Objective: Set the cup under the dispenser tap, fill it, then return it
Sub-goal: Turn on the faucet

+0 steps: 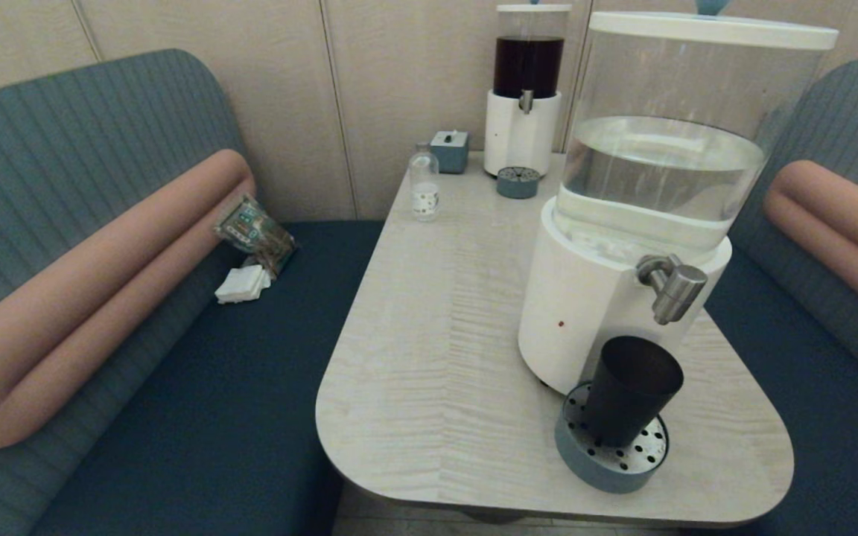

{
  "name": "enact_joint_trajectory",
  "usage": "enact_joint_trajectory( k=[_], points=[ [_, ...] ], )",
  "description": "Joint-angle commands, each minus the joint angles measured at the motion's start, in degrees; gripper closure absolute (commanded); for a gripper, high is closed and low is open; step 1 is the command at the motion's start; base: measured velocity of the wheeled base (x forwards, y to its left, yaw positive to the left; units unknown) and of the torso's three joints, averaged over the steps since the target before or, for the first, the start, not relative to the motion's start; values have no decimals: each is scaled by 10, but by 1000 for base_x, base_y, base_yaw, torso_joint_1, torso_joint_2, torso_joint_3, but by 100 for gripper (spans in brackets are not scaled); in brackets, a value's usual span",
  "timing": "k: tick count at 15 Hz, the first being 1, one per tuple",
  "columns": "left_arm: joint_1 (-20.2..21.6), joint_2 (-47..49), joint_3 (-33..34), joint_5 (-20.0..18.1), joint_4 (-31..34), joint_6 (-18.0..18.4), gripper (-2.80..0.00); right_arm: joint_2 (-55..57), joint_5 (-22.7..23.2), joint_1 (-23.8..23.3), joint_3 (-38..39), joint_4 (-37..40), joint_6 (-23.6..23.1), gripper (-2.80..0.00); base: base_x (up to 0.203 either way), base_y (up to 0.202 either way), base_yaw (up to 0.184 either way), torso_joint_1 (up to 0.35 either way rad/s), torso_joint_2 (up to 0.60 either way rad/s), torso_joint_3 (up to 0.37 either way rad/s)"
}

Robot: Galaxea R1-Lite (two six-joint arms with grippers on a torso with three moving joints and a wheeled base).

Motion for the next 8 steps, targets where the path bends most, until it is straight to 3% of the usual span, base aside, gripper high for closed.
enact_joint_trajectory(
  k=[1,4,8],
  points=[
    [0,1,1,0,0,0,0,148,2,-1,-94,30,-15,0,0,0,0,0,0,0],
    [0,2,1,0,0,0,0,287,4,13,-243,143,-22,0,0,0,0,0,0,0],
    [0,2,1,0,0,0,0,460,2,36,-376,262,-24,0,0,0,0,0,0,0]
  ],
)
